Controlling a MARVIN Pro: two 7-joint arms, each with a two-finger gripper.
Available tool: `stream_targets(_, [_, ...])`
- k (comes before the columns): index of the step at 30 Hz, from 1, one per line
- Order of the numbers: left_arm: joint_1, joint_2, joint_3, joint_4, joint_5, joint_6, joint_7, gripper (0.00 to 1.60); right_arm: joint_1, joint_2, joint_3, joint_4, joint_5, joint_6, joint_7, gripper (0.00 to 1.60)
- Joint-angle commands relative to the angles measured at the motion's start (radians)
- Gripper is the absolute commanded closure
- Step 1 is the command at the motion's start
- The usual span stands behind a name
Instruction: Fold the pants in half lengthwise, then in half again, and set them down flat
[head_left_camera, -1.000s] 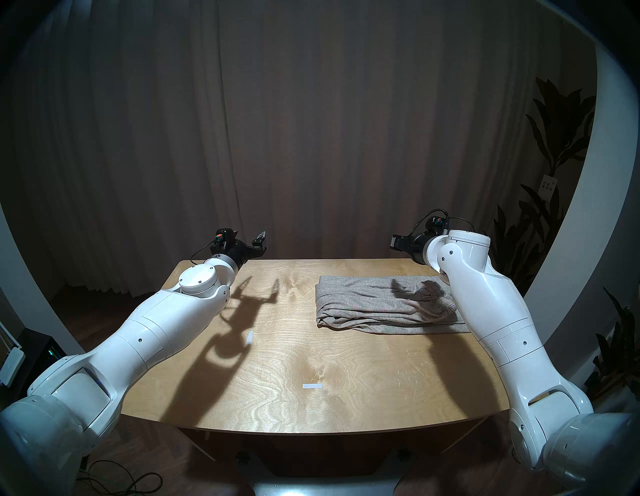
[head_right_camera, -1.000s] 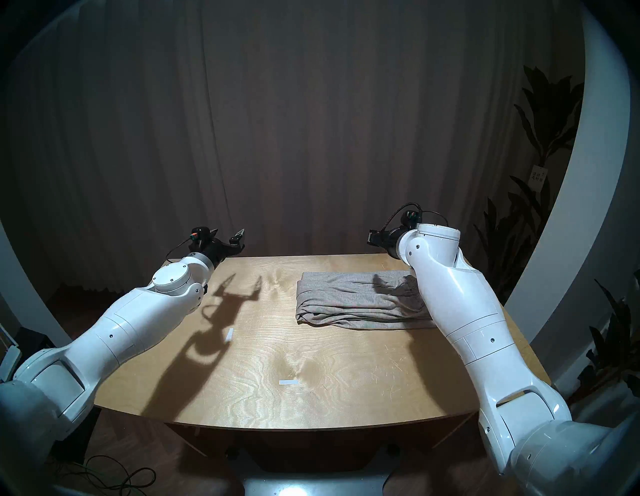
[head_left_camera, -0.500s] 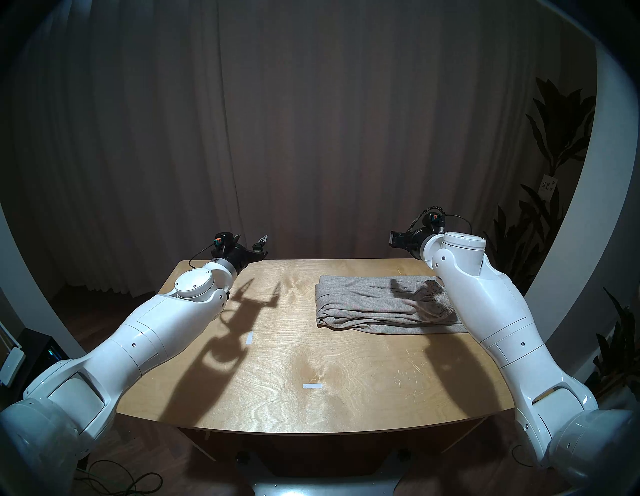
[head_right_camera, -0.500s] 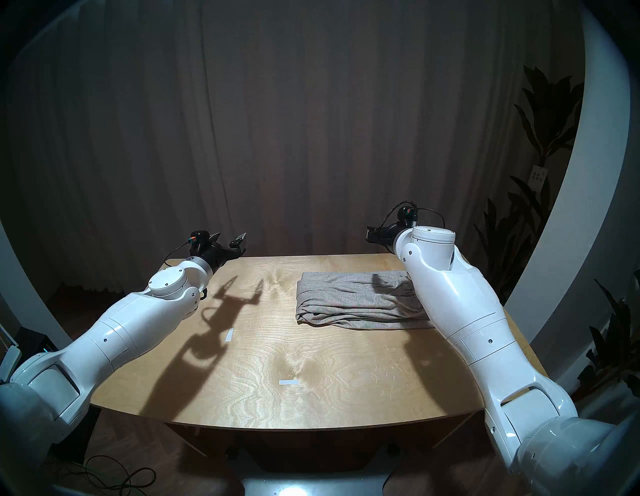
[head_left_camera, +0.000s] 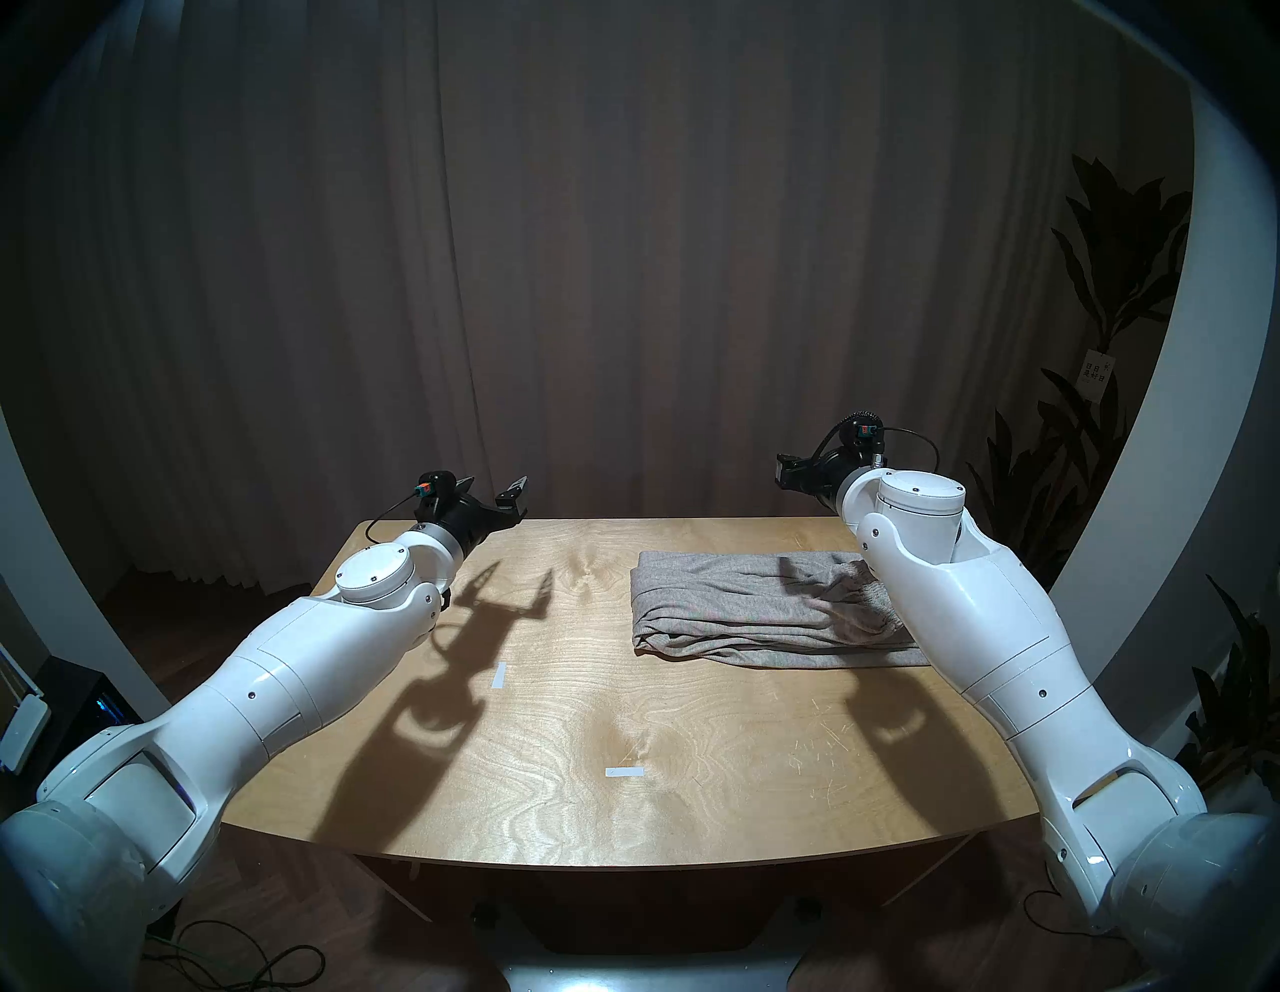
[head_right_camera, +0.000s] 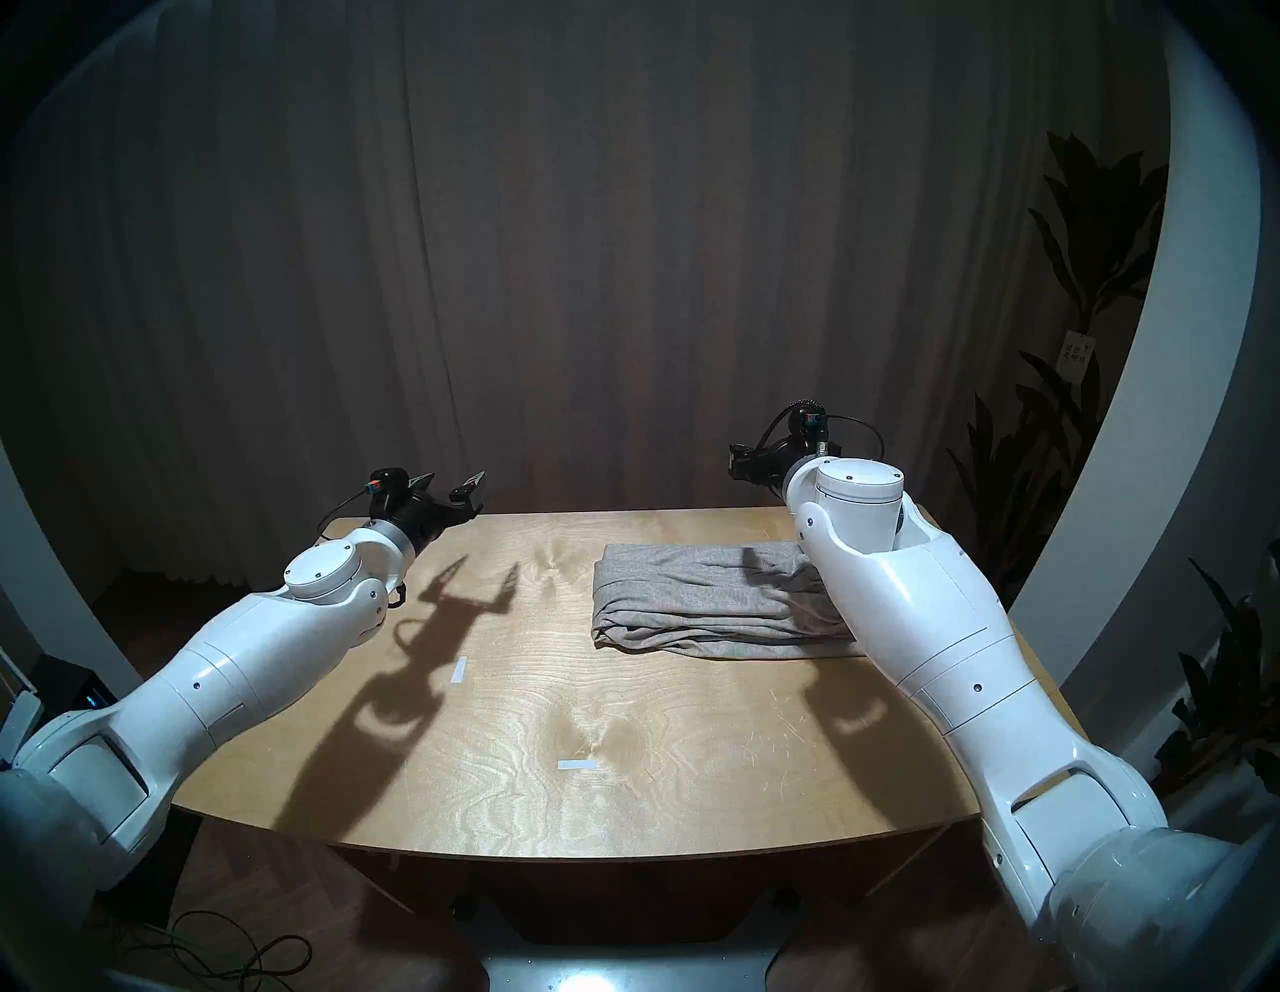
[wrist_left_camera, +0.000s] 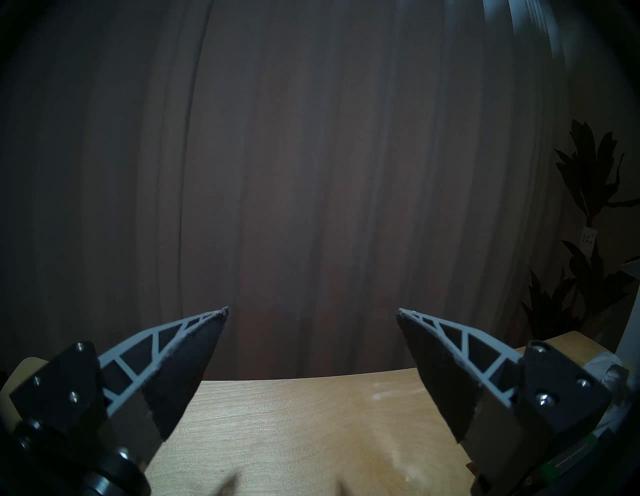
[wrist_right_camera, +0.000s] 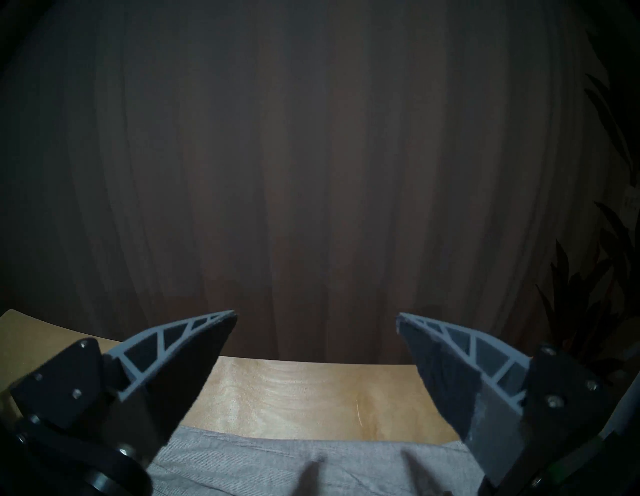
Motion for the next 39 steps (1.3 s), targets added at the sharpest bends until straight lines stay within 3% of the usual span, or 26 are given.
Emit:
stream_targets(1, [-0.001, 0.017, -0.027, -0.029, -0.025, -0.011, -0.007, 0.0, 0.015, 0.036, 0.02, 0.016, -0.032, -0.105, 0.034, 0.0])
stream_targets(13, [0.026, 0.032, -0.056, -0.071, -0.095, -0.019, -0.019, 0.0, 0.006, 0.037, 0.051, 0.116, -0.05, -0.29, 0.101, 0.0])
stream_targets(28, [0.065, 0.029, -0.092, -0.117, -0.176, -0.055, 0.001, 0.0, -0.034, 0.042, 0.076, 0.204, -0.053, -0.525, 0.266, 0.0])
stream_targets(39, [0.086, 0.025, -0.066, -0.092, -0.123, -0.104, 0.087, 0.0, -0.034, 0.019, 0.075, 0.269, -0.059, -0.683, 0.366, 0.0])
